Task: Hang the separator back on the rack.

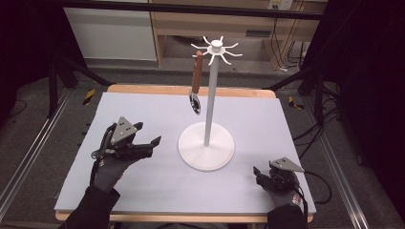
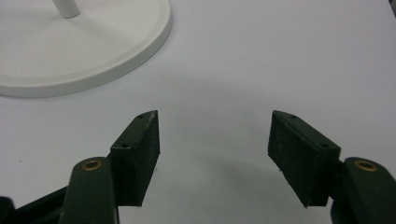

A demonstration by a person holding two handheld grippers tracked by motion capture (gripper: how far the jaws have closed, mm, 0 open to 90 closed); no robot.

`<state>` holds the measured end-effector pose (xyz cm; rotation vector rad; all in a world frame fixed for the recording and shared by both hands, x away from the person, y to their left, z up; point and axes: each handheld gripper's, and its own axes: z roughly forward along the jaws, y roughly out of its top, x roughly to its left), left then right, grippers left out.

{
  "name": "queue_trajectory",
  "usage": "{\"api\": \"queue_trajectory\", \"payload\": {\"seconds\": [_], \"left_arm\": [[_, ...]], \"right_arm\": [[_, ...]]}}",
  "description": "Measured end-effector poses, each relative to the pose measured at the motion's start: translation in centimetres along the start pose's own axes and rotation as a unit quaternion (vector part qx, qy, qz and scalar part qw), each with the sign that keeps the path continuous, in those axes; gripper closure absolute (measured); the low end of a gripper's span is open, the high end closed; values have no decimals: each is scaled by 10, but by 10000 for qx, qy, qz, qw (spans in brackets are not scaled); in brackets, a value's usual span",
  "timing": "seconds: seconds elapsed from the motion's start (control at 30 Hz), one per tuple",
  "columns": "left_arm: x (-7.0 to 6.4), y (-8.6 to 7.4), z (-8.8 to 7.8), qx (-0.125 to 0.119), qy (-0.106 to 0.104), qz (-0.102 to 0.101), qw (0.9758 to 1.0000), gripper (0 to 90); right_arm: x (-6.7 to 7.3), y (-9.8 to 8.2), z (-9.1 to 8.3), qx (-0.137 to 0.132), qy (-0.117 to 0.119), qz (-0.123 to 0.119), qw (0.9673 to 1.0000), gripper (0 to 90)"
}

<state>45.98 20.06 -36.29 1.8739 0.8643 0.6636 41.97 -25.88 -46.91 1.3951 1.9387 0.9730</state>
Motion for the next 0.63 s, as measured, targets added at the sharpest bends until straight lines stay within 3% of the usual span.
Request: {"api": "queue_trajectory", "payload": {"seconds": [0.23, 0.33, 0.43, 0.63], "left_arm": [[11, -34, 1, 320, 80, -114, 9994, 208], [17, -50, 1, 402, 128, -274, 9987, 207], [23, -57, 2, 563, 210, -338, 9976, 203], [34, -70, 1, 614, 369, -524, 9961, 193]], "right_arm": [[-2, -1, 1, 30, -19, -11, 10000, 322], [-2, -2, 2, 66, -29, -11, 10000, 317], [-1, -2, 3, 104, -55, -25, 9999, 315], [-3, -3, 4, 149, -75, 18, 9999, 310]]}}
